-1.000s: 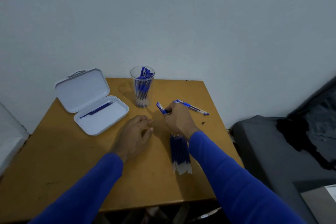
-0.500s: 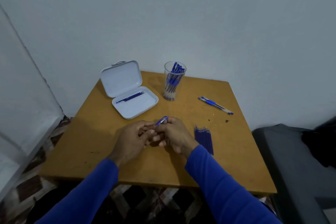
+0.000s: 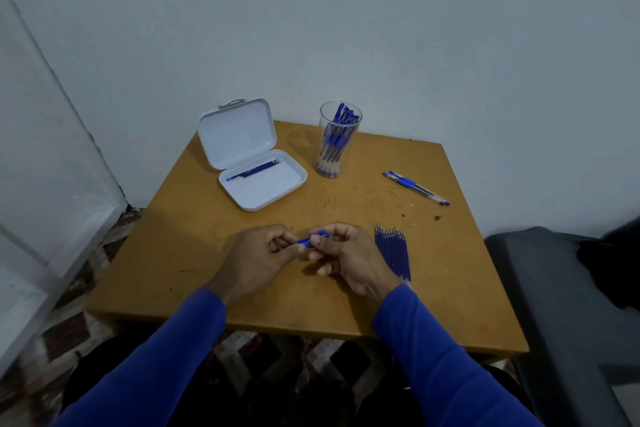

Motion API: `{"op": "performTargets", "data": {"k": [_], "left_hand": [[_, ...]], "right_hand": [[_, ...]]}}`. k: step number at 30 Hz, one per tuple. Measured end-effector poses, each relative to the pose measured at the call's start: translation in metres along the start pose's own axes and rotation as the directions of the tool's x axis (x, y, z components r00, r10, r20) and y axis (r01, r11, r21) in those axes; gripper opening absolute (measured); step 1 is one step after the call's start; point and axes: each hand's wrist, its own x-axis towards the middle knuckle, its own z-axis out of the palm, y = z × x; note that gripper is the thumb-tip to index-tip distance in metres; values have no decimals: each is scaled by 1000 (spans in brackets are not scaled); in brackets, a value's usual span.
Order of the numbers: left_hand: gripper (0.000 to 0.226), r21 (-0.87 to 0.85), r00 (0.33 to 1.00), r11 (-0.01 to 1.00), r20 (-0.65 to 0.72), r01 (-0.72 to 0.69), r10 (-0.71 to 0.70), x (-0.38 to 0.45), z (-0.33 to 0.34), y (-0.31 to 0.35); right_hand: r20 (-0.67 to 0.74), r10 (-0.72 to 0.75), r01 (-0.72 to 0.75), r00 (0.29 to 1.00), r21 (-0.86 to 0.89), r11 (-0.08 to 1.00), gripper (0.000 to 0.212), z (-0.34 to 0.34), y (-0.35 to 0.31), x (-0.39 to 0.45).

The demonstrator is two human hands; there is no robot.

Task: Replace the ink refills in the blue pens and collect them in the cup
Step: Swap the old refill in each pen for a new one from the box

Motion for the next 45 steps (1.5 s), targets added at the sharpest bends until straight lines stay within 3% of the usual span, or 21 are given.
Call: {"op": "performTargets", "data": {"k": [7,21,45], "left_hand": [[8,-2,995,999,94,38,-37,2,4,5],[14,-74,985,993,156,87,-75,1,4,1],[12,-31,983,999,181,15,-10,10,0,-6]], "right_hand": [[4,-64,64,998,-48,997,21,-5,4,0],[89,-112,115,990,-35,993,9,-8,12,1],[86,-148,146,985,22,989,6,-14,19,5]]}}
